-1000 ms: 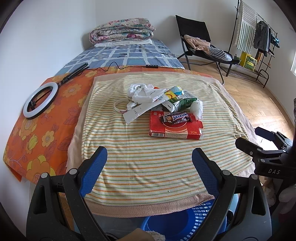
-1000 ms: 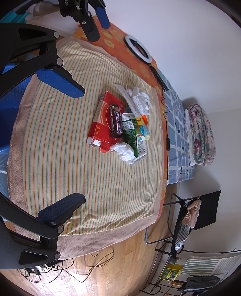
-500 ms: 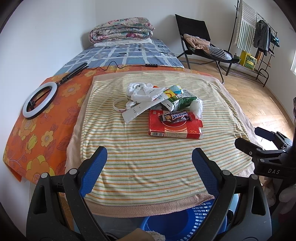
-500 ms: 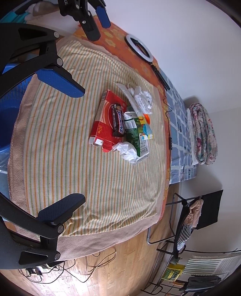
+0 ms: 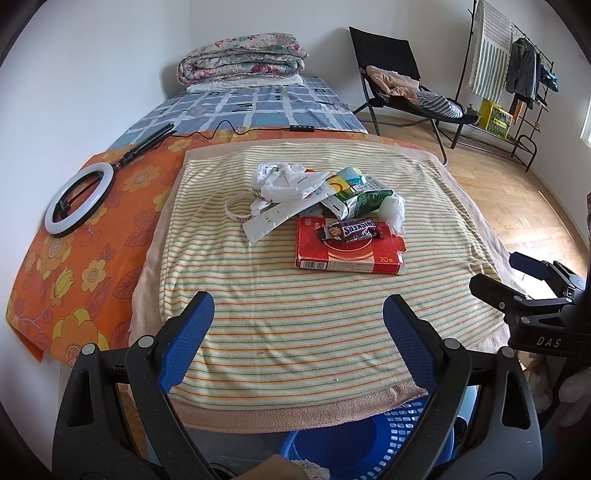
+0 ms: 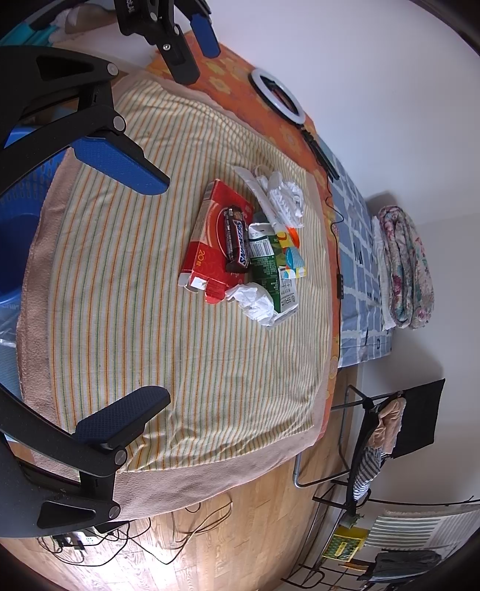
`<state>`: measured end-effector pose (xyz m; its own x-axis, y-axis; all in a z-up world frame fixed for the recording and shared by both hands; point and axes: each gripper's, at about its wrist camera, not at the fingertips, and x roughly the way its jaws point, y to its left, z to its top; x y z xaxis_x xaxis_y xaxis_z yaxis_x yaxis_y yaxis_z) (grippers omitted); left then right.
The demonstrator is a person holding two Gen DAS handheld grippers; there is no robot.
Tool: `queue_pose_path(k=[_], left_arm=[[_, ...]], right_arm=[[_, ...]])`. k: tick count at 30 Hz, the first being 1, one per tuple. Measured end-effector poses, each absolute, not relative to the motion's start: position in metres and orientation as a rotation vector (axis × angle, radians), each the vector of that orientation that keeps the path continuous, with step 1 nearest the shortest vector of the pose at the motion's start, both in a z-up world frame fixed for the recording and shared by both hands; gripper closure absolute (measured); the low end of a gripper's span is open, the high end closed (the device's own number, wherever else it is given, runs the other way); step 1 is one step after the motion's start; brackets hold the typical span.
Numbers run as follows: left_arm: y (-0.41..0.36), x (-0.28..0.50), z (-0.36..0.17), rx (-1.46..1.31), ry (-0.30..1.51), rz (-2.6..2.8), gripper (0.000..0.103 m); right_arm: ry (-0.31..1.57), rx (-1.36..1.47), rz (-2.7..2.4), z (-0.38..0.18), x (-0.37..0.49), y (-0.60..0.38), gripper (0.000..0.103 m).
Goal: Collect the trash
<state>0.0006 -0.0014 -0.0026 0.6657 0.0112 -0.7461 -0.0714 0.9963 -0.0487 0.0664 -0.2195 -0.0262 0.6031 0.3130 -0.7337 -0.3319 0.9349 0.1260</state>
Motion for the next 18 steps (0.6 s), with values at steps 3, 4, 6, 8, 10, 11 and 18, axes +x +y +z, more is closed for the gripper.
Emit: queue_pose_path(k=[3,4,6,8,10,11,18], left_arm=[[-0.0014,0.0007,-0.003,-0.077,0.842,0.047,0.008],[-0.0014,0.0006,-0.0026,-0.077,0.841,0.047,0.008],[-0.0014,0.0006,-0.0026,-0.076,0.841,0.048,0.008],[-0.0015,0.0007,-0.0028,-0.077,0.842,0.048,0.008],[-0.0015,0.0007,-0.0026,-0.075,0.842,0.048,0.008],[-0.0015,0.0007,-0.0028,-0.075,0.842,0.048,0.008],[-0.0015,0.0008,-0.0029,-0.076,0.843,0.047,0.008]], right_arm=[[0.847,-0.026,0.374,-0.0273,0.066,-0.2197,0.001],[0.847,-0.027,0.373,-0.0277,0.0662,-0.2198,0.001],[0.848,-0.026,0.374,-0.0278,0.0662,-0.2198,0.001],[0.847,-0.026,0.373,-0.0281,0.066,-0.2197,0.001],[0.847,-0.026,0.374,-0.0278,0.0662,-0.2199,0.001],[0.848,-0.026,0.374,-0.0278,0.0663,-0.22,0.001],[0.849,-0.025,0.374,-0.0283,0.0664,-0.2204,0.001]])
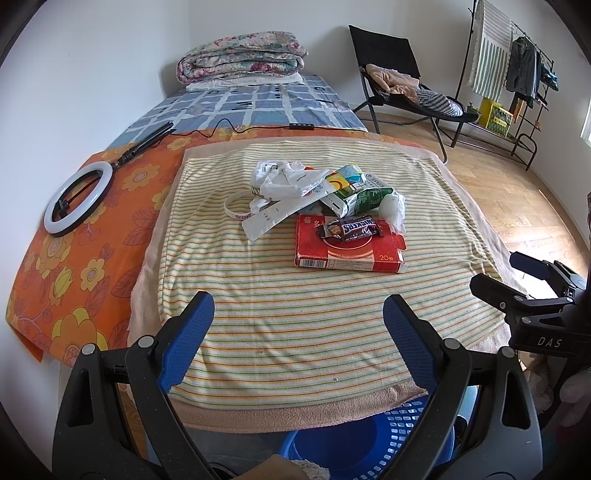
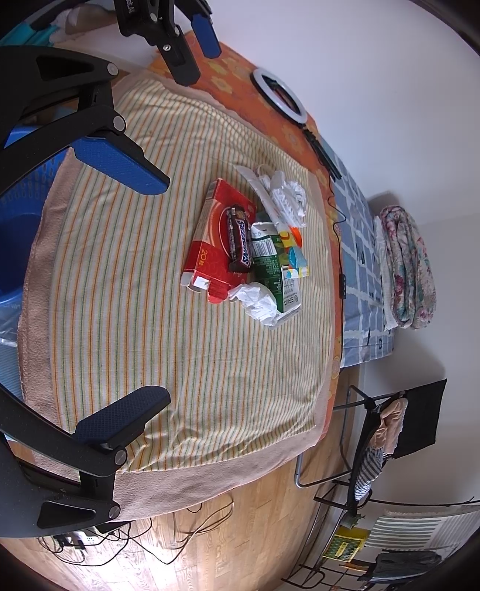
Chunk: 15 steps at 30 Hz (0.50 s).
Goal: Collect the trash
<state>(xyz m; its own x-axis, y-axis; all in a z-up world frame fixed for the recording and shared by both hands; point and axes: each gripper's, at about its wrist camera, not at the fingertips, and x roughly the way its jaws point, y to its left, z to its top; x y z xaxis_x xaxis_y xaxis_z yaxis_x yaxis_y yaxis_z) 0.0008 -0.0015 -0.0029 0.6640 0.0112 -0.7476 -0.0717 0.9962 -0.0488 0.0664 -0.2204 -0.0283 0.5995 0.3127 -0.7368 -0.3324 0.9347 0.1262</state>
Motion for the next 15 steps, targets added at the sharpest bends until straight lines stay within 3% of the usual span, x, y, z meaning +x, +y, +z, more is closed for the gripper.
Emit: queue_pose_path(k=[15], left_arm=[[-0.0001,-0.0003,-0.0066,-0.075,0.845,0.048,0.008]], right_arm=[[0.858,-0.025,0.374,-0.031,0.0662,-0.2202,0.001]])
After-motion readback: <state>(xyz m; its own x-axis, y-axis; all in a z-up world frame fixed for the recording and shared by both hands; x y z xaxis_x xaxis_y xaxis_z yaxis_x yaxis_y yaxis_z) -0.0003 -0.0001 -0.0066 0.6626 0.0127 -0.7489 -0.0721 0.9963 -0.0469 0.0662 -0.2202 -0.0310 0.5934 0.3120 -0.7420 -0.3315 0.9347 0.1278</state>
